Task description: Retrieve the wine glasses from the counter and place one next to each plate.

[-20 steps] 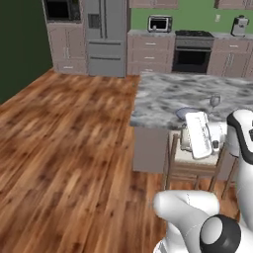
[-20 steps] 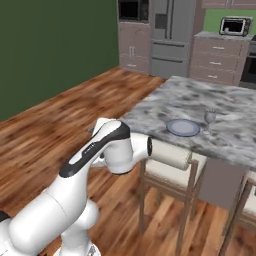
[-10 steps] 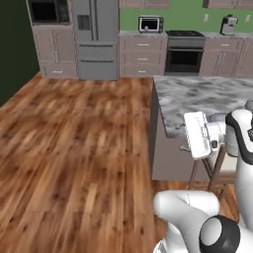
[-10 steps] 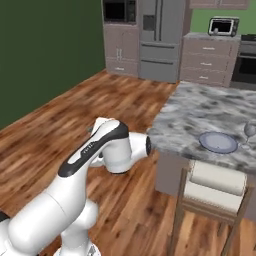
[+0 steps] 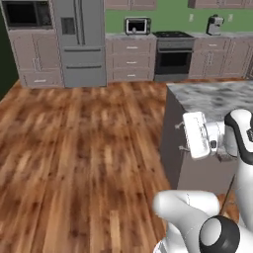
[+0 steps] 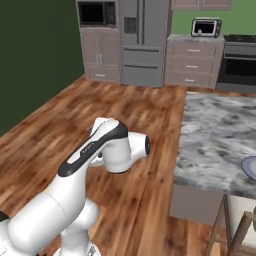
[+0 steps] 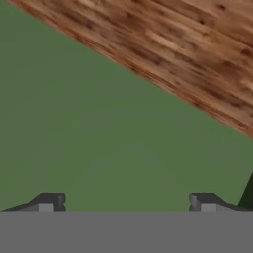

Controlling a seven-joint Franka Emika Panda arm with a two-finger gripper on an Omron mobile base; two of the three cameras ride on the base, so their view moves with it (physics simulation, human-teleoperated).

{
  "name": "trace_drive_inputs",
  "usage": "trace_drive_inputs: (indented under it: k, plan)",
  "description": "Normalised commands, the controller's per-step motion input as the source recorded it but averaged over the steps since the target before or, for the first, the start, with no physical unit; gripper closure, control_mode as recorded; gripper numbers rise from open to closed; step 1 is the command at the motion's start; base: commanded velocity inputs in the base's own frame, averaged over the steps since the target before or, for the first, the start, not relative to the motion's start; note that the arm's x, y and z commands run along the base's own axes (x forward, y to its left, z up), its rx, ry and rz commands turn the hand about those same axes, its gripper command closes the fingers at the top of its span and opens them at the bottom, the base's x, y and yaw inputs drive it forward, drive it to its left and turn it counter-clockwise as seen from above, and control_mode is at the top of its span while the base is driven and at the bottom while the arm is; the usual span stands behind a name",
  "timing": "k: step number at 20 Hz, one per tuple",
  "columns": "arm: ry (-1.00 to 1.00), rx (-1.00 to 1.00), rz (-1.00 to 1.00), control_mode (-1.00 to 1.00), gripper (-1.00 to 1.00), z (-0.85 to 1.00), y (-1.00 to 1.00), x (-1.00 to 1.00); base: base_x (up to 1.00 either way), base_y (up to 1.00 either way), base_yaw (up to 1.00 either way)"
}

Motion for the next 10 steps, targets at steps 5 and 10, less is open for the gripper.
trace_drive_inputs:
  k: [5,10]
  plan:
    - [0.0,0.0,0.0,1.0,-1.0,0.0,0.0,0.0,1.0,1.0,-0.43]
    - [0.0,0.0,0.0,1.0,-1.0,0.0,0.0,0.0,1.0,1.0,-0.47]
